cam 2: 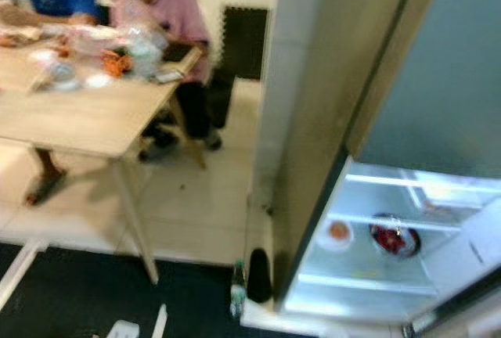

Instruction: Restocking fridge

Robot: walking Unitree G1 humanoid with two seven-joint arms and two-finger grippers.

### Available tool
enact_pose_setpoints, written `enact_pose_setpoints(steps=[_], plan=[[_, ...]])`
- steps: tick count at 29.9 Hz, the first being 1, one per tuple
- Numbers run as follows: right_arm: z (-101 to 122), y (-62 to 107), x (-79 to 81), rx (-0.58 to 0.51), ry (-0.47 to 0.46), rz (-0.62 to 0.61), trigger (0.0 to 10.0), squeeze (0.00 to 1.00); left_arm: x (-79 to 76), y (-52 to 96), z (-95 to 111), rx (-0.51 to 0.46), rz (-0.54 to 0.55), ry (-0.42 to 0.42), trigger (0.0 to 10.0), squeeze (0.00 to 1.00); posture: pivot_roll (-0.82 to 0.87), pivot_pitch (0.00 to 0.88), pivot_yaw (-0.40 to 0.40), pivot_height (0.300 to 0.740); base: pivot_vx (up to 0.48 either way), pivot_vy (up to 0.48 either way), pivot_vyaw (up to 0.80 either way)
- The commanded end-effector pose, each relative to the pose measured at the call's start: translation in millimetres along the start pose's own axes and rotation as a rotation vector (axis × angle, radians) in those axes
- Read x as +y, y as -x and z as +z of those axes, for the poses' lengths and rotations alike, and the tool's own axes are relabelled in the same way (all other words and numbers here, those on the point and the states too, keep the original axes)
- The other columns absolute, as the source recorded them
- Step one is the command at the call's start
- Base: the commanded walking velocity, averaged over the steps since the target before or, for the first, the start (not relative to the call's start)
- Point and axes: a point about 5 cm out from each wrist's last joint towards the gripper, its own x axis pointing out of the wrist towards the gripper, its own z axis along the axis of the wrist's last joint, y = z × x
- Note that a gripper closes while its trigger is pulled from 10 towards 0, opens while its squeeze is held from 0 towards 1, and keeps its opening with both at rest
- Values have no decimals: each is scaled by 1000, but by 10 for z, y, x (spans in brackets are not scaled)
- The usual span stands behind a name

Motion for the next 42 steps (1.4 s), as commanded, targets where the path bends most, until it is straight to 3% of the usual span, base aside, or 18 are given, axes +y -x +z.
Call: enact_pose_setpoints(steps=[1, 15, 30, 42], plan=[[127, 1, -27, -46, -3, -14, 10000, 0, -8, 4, -63, 16, 0, -2, 10000, 0, -58, 0, 15, 740, 0, 0, 0], [129, 1, -26, -47, -1, -14, 10000, 0, -39, -2, -49, 12, -18, -12, 10000, 0, -57, 0, 12, 740, 0, 0, 0], [124, -3, -6, -49, -20, -10, 10000, 0, -68, -1, -92, 26, -39, -17, 10000, 0, -58, 0, 16, 740, 0, -397, 0], [123, -5, 12, -49, -18, -1, 10000, 0, -76, 0, -118, 33, -41, -16, 10000, 0, -58, 0, 16, 740, 0, -419, -581]])
